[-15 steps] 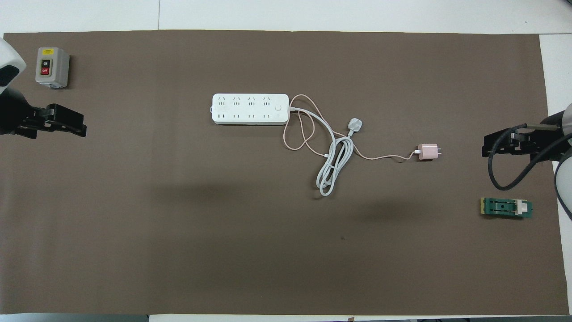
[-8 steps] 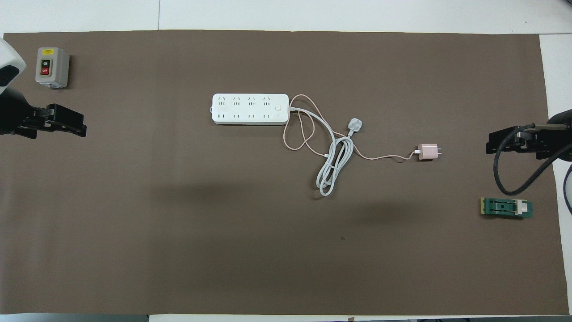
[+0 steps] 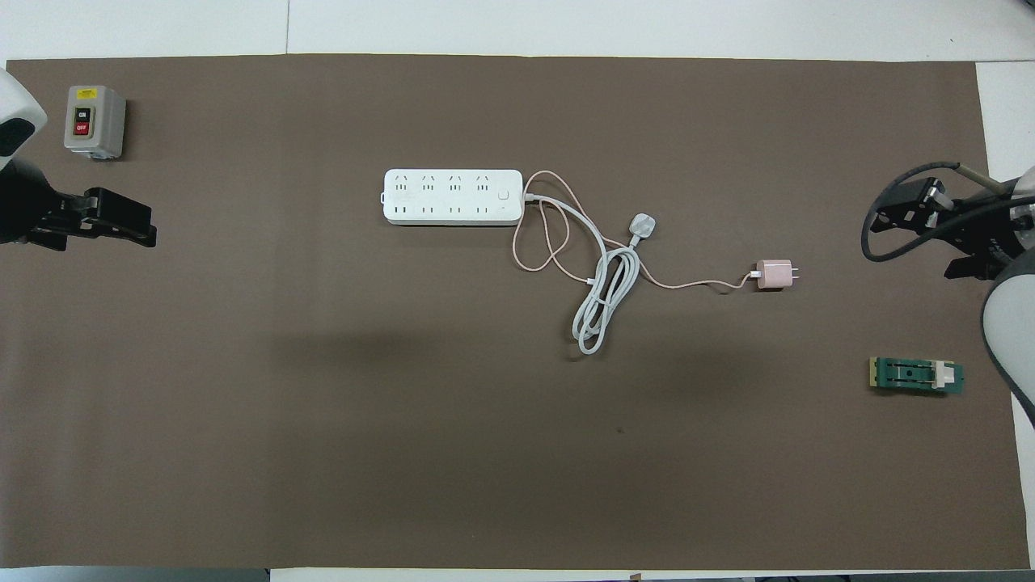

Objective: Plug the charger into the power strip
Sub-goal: 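Reach the right gripper down to the pink charger and grasp it, then reach the left gripper to the white power strip end and grasp it, then lift the pink charger with the right gripper toward the power strip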

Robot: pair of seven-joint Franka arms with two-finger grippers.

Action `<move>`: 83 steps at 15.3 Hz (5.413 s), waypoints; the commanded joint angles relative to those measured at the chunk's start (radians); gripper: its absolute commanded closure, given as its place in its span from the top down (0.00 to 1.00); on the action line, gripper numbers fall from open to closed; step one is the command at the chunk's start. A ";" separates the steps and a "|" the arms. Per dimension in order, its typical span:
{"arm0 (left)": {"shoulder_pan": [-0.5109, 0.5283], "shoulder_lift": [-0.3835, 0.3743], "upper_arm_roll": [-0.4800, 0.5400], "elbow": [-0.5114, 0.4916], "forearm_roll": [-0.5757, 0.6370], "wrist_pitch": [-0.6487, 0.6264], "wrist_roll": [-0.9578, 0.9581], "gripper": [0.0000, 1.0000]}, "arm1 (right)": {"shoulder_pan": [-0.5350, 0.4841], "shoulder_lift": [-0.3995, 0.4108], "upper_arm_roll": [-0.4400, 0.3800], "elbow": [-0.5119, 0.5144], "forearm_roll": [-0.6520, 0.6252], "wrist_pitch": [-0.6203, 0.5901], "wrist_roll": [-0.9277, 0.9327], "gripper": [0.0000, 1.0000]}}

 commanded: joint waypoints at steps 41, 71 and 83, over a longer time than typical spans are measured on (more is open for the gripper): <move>0.166 0.101 0.004 -0.248 -0.963 0.072 0.249 1.00 | -0.138 0.401 -0.005 -0.142 0.497 0.232 0.340 0.99; -0.090 0.321 -0.004 -0.314 -1.564 0.151 0.571 1.00 | 0.066 0.369 0.013 0.105 0.601 0.145 0.469 0.05; -0.213 0.316 -0.005 -0.344 -1.692 0.263 0.641 1.00 | 0.344 0.373 0.013 0.173 0.676 0.241 0.762 0.05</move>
